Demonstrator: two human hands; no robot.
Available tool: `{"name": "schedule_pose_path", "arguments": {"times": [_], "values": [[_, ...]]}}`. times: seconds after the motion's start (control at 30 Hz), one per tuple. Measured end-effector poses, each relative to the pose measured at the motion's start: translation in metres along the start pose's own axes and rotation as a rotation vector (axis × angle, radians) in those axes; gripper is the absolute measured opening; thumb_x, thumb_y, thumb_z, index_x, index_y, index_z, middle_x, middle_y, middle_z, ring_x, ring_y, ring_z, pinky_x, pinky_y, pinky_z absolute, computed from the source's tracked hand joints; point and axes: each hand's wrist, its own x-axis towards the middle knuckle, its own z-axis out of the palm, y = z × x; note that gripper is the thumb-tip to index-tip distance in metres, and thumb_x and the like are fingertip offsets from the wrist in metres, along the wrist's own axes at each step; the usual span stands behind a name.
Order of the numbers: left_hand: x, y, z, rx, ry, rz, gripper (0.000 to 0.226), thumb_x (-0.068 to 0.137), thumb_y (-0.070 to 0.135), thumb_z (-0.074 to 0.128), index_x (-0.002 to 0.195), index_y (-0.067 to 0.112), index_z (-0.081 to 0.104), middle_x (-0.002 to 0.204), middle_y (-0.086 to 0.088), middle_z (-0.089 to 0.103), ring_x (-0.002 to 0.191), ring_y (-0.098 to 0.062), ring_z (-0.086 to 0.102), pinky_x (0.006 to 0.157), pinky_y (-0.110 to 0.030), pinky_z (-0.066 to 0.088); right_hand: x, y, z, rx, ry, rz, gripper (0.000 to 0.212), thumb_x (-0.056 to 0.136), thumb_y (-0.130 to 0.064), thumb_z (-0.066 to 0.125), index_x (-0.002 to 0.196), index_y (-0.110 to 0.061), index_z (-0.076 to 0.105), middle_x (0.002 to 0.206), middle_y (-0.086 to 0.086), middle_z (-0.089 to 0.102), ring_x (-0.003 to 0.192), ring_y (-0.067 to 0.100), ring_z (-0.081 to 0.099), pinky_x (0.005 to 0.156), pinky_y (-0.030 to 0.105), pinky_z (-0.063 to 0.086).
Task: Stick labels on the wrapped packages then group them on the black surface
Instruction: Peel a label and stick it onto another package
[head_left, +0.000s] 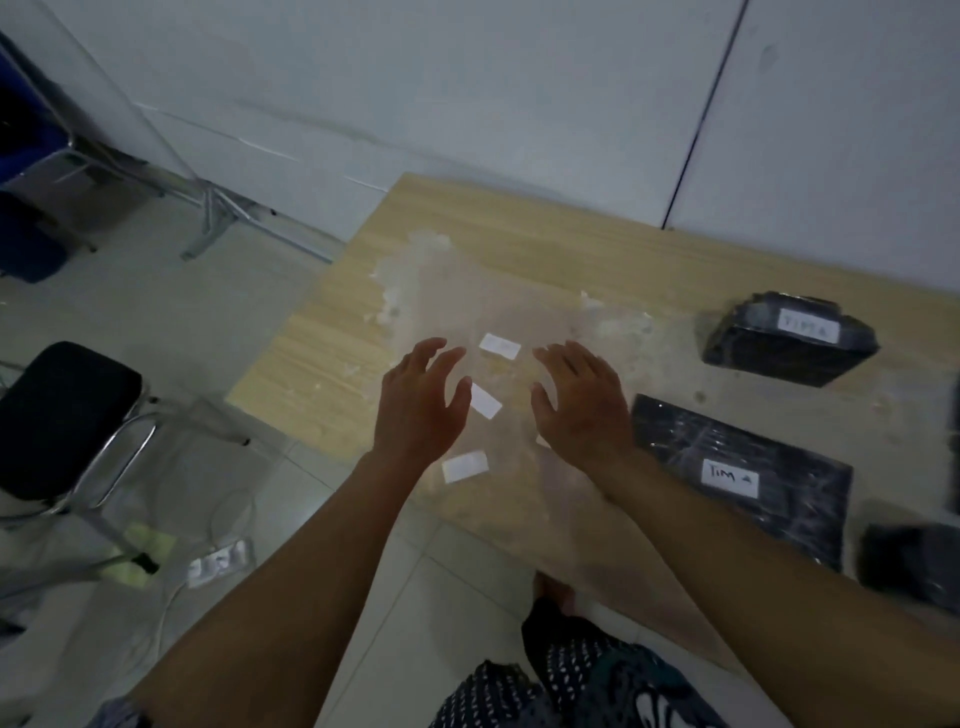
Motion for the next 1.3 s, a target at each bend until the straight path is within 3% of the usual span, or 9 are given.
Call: {"name": "schedule_pose_path", "arguments": {"times": [0.27,0.47,0.67,0.83,1.0,1.2,1.3], "values": [[0.054,-0.019,0.043,-0.014,-0.162,0.012,0.042,0.091,0.037,0.054,0.127,0.017,0.061,0.128,-0.008,0.059,0.107,-0.028,0.063,0.088,-0.044,0.053,0.053,0.025,0.026,-0.012,-0.101,0.059,0.047,0.097,-0.031,0.055,0.142,-0.019,0.049,0.148,0.004,0.049,0.142,0.024,0.036,0.12,0.044,0.024],[0.082,-0.04,0.082,-0.017,-0.299,0.075,0.041,0.087,0.033,0.06,0.123,0.016,0.063,0.124,-0.008,0.062,0.106,-0.029,0.062,0.087,-0.043,0.053,0.074,0.043,0.058,-0.014,-0.133,0.077,0.051,0.089,-0.028,0.057,0.137,-0.01,0.055,0.14,0.012,0.056,0.135,0.032,0.046,0.115,0.045,0.032],[0.11,-0.063,0.108,-0.001,-0.412,0.168,0.048,0.083,0.03,0.067,0.128,0.015,0.059,0.134,-0.01,0.057,0.123,-0.031,0.053,0.097,-0.048,0.046,0.1,0.043,0.081,0.024,-0.335,0.142,0.065,0.089,-0.034,0.058,0.146,-0.009,0.04,0.152,0.013,0.039,0.146,0.029,0.027,0.122,0.042,0.021],[0.131,-0.075,0.116,-0.016,-0.484,0.311,0.052,0.084,0.039,0.048,0.128,0.014,0.057,0.14,-0.01,0.052,0.132,-0.031,0.046,0.102,-0.052,0.04,0.108,0.042,0.088,0.074,-0.355,0.244,0.075,0.087,-0.034,0.063,0.152,-0.012,0.033,0.164,0.005,0.018,0.153,0.022,0.008,0.124,0.042,0.013],[0.14,-0.082,0.123,-0.043,-0.469,0.38,0.041,0.08,0.032,0.062,0.116,0.014,0.064,0.127,-0.009,0.061,0.119,-0.031,0.056,0.099,-0.047,0.044,0.109,0.039,0.086,0.07,-0.355,0.272,0.077,0.086,-0.031,0.067,0.153,-0.014,0.033,0.166,0.001,0.013,0.153,0.018,0.005,0.124,0.038,0.01],[0.149,-0.084,0.121,-0.082,-0.456,0.417,0.026,0.077,0.031,0.069,0.098,0.014,0.068,0.101,-0.004,0.063,0.094,-0.027,0.059,0.079,-0.038,0.044,0.107,0.035,0.092,0.046,-0.321,0.311,0.08,0.084,-0.033,0.068,0.154,-0.018,0.03,0.166,-0.001,0.011,0.153,0.014,0.001,0.123,0.033,0.003],[0.152,-0.083,0.117,-0.17,-0.47,0.351,0.026,0.08,0.033,0.067,0.097,0.014,0.067,0.094,-0.004,0.066,0.087,-0.026,0.061,0.073,-0.036,0.047,0.105,0.027,0.089,0.168,-0.238,0.404,0.081,0.085,-0.03,0.068,0.155,-0.019,0.028,0.164,0.0,0.019,0.152,0.015,0.01,0.124,0.039,0.012]]}}
